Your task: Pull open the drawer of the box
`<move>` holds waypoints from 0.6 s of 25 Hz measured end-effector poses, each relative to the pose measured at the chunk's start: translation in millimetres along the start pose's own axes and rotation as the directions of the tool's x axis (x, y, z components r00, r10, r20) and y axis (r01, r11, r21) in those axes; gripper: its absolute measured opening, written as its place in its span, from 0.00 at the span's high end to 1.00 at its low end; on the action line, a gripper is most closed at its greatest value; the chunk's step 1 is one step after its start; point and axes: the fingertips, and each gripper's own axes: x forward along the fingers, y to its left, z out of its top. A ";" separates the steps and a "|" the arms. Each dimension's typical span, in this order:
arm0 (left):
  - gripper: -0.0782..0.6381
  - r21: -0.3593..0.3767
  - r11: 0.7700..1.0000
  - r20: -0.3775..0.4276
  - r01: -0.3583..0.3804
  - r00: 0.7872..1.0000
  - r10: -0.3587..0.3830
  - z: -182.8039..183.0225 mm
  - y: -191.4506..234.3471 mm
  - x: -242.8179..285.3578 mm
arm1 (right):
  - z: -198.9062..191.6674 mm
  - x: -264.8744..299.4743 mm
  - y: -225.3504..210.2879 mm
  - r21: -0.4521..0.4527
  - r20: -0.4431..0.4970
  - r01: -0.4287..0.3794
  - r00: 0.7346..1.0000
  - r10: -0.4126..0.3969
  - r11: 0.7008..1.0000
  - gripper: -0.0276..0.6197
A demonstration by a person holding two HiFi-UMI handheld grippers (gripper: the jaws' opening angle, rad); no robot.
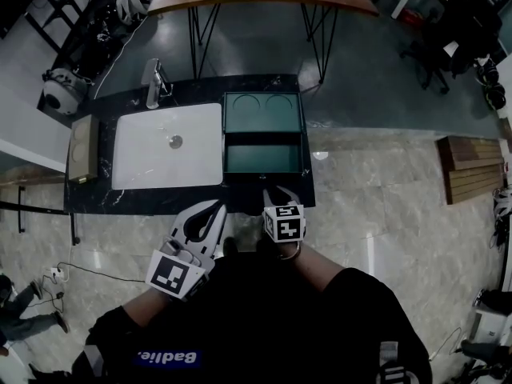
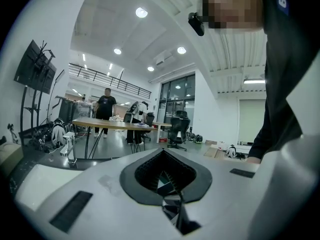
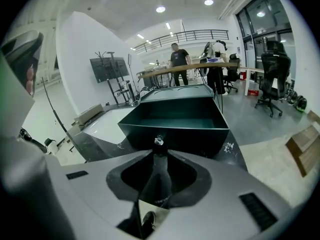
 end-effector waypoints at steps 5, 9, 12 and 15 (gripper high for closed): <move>0.89 -0.004 1.000 -0.010 -0.018 1.000 0.018 -1.5 3.5 3.8 | -0.1 9.8 2.1 0.011 -0.018 -0.027 0.999 0.027 1.000 0.85; 0.89 -0.005 0.999 -0.022 -0.032 0.999 0.032 -3.6 9.5 5.8 | 0.1 12.5 3.8 0.000 -0.035 -0.043 0.998 0.043 0.999 0.85; 0.89 -0.019 0.999 -0.026 -0.044 0.999 0.044 -4.6 15.0 7.2 | 2.3 -3.8 7.1 -0.040 -0.019 -0.086 0.996 0.085 0.996 0.85; 0.89 -0.027 0.999 -0.026 -0.041 0.999 0.040 -5.6 16.1 10.0 | 13.7 -36.7 10.7 -0.067 0.065 -0.148 0.986 0.152 0.987 0.85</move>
